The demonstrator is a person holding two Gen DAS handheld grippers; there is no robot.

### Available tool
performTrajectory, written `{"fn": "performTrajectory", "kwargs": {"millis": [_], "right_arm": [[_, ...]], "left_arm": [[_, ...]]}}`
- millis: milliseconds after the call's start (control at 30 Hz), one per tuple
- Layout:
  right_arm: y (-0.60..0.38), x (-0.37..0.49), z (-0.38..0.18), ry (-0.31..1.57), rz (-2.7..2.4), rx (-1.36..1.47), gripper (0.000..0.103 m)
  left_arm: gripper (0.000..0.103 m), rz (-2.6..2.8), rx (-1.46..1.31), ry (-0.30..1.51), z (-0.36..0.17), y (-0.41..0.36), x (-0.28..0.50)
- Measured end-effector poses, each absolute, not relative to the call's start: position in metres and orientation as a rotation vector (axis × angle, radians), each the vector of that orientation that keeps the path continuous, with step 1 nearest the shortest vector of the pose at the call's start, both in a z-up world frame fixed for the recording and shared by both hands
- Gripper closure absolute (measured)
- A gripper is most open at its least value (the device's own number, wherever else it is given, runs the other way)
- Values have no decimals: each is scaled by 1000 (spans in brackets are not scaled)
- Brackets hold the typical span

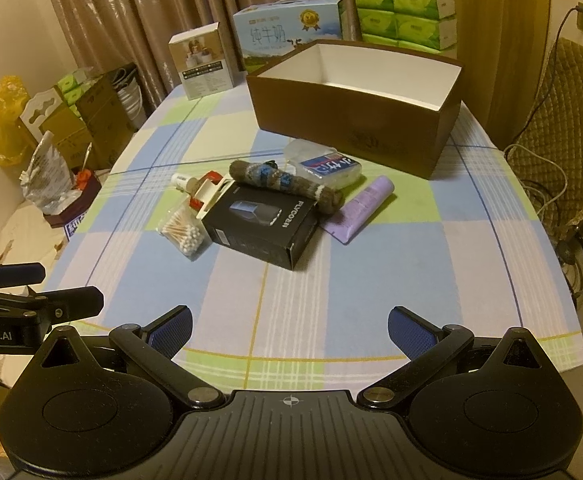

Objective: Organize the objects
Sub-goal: 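Move both tools toward the cluster of items on the table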

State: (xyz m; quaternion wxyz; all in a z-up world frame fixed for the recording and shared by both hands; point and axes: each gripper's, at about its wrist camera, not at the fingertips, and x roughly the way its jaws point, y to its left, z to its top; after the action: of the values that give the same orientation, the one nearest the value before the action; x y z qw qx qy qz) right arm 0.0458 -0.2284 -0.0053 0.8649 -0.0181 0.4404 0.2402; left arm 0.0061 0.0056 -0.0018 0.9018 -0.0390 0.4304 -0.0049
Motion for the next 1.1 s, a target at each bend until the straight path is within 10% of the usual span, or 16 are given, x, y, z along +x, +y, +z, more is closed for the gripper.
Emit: {"fn": "performTrajectory", "kwargs": {"millis": [1100], "right_arm": [[-222,79,-6,932,548,-51,2]], "left_arm": [[1,33,-105,896,-1,10,29]]}}
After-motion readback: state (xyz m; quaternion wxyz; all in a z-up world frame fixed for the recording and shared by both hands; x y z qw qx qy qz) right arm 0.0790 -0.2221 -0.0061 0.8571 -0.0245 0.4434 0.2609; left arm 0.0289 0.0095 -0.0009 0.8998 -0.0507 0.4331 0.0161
